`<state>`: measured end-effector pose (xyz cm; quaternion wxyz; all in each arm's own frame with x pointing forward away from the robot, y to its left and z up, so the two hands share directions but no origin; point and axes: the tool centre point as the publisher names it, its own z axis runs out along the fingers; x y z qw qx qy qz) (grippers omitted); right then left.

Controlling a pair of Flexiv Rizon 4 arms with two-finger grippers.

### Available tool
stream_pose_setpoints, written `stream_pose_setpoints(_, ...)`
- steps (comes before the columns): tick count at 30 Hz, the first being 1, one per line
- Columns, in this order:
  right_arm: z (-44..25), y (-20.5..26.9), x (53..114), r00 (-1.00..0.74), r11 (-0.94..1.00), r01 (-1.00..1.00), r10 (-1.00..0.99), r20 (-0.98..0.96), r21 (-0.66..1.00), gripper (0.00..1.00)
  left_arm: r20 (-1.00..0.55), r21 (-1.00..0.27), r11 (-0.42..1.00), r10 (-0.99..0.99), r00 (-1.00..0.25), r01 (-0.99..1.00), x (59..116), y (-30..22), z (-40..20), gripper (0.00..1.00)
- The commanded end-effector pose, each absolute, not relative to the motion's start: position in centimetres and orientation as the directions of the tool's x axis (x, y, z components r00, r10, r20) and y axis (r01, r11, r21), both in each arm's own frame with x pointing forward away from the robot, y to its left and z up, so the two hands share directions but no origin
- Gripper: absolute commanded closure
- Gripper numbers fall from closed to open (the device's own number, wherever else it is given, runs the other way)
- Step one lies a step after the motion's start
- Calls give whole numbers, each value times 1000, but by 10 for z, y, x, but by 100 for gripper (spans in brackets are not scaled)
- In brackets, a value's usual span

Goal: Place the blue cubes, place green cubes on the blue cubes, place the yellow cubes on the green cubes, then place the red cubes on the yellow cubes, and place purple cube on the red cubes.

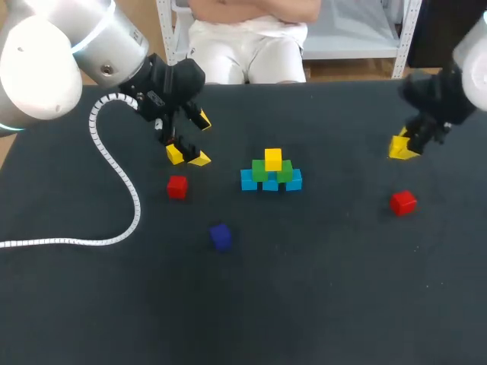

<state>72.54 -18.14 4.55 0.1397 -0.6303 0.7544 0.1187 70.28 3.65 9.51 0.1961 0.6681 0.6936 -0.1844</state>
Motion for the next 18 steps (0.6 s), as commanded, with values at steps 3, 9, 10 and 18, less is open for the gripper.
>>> stream_pose_setpoints(3, 67, -145, 726, -106, 110, -994, -942, -320, 6, 100, -516, 5, 38, 856, -30, 999, 703, 36, 95, 0)
stream_pose_setpoints(9, 78, -115, 726, -56, 57, -998, -949, -310, 5, 100, -516, 5, 38, 856, -30, 999, 703, 36, 95, 0)
stream_pose_setpoints(10, 78, -111, 726, -54, 56, -998, -950, -309, 5, 100, -516, 5, 38, 856, -30, 999, 703, 36, 95, 0)
stream_pose_setpoints(18, 88, -83, 723, -31, 38, -999, -949, -314, -18, 100, -516, 5, 38, 856, -30, 999, 703, 36, 95, 0)
